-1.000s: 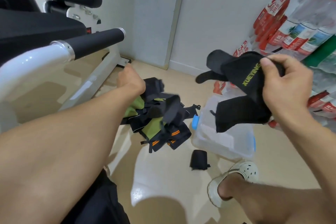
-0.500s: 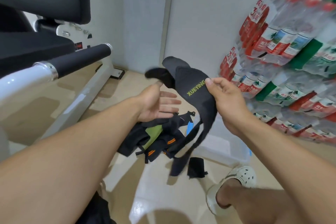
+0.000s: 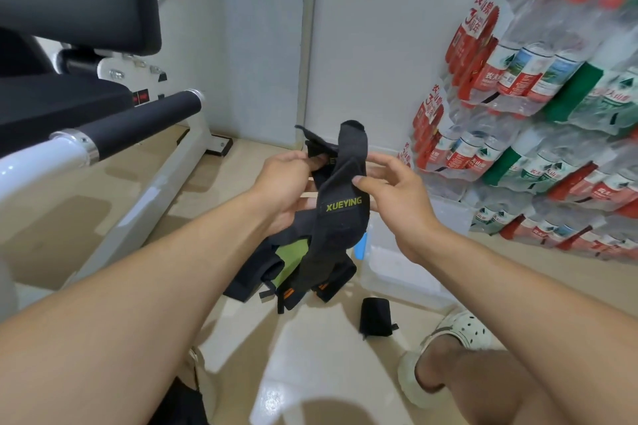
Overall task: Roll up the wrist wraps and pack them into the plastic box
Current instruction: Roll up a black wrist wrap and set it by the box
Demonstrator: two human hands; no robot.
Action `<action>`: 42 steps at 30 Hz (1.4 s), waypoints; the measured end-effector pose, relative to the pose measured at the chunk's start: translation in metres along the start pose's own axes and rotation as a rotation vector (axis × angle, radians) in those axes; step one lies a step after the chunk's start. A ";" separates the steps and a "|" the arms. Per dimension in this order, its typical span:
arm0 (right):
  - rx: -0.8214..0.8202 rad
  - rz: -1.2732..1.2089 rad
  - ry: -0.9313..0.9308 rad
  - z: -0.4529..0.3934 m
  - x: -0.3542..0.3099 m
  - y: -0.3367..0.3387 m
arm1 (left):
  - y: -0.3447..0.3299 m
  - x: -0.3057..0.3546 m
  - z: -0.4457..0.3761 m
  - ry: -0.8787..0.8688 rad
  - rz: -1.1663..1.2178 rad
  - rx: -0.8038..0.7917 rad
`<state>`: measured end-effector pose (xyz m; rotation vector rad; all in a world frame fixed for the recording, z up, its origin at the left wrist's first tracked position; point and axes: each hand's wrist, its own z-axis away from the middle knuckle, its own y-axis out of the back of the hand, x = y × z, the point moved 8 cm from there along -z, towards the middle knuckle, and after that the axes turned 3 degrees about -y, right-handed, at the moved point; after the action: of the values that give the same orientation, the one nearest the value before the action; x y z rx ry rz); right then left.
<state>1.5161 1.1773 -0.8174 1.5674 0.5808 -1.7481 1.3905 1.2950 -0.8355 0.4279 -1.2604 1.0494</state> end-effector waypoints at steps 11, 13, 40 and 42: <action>0.138 -0.215 0.083 0.000 -0.015 0.007 | 0.008 -0.008 0.005 0.085 -0.017 0.063; 0.162 -0.306 0.046 -0.004 -0.014 0.013 | 0.021 -0.005 0.001 0.096 0.045 0.156; -0.036 -0.140 -0.082 -0.016 -0.006 0.010 | 0.049 0.016 -0.010 -0.131 -0.306 0.016; -0.043 -0.134 -0.088 -0.016 -0.006 0.009 | 0.044 0.017 -0.007 -0.128 -0.296 -0.015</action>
<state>1.5335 1.1850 -0.8133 1.4428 0.6891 -1.8812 1.3576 1.3289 -0.8342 0.6573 -1.2714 0.7705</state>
